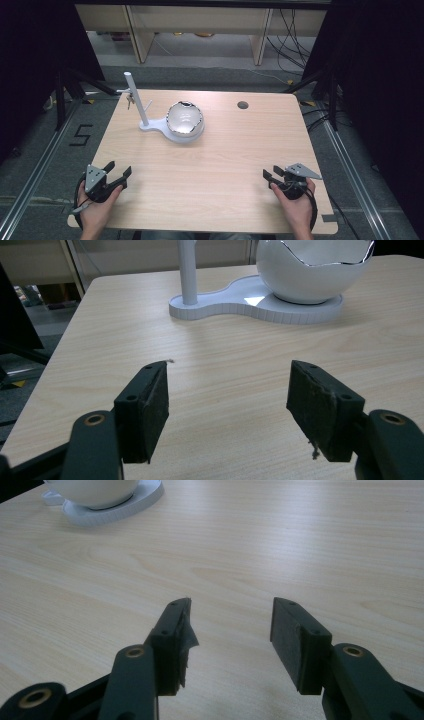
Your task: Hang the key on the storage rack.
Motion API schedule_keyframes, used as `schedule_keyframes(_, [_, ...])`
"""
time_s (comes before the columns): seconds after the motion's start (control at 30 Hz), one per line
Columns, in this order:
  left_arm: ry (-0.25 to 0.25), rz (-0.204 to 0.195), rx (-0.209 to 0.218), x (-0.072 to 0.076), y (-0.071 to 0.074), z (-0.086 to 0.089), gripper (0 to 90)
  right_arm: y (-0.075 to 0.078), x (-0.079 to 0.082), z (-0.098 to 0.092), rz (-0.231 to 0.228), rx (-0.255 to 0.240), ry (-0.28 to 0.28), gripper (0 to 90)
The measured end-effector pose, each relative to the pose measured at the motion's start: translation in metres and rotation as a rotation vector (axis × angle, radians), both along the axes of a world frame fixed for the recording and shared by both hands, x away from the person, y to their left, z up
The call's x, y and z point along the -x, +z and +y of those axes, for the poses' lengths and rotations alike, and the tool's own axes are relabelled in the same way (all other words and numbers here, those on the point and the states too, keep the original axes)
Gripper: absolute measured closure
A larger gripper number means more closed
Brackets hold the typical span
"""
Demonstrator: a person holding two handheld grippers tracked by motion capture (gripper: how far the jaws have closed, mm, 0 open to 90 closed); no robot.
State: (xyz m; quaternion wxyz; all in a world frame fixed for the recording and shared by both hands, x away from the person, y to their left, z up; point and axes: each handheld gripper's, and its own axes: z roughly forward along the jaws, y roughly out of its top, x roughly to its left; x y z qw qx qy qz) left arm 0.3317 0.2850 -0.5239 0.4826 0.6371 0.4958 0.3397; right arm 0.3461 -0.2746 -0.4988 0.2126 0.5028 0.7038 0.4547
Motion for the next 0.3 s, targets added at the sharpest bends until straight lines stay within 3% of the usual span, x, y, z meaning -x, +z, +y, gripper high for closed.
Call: schedule_keyframes(0.3, [0.002, -0.011, 0.016, 0.0005, -0.0006, 0.0004, 27.9, -0.0035, 0.0004, 0.0024, 0.009, 0.007, 0.002, 50.2])
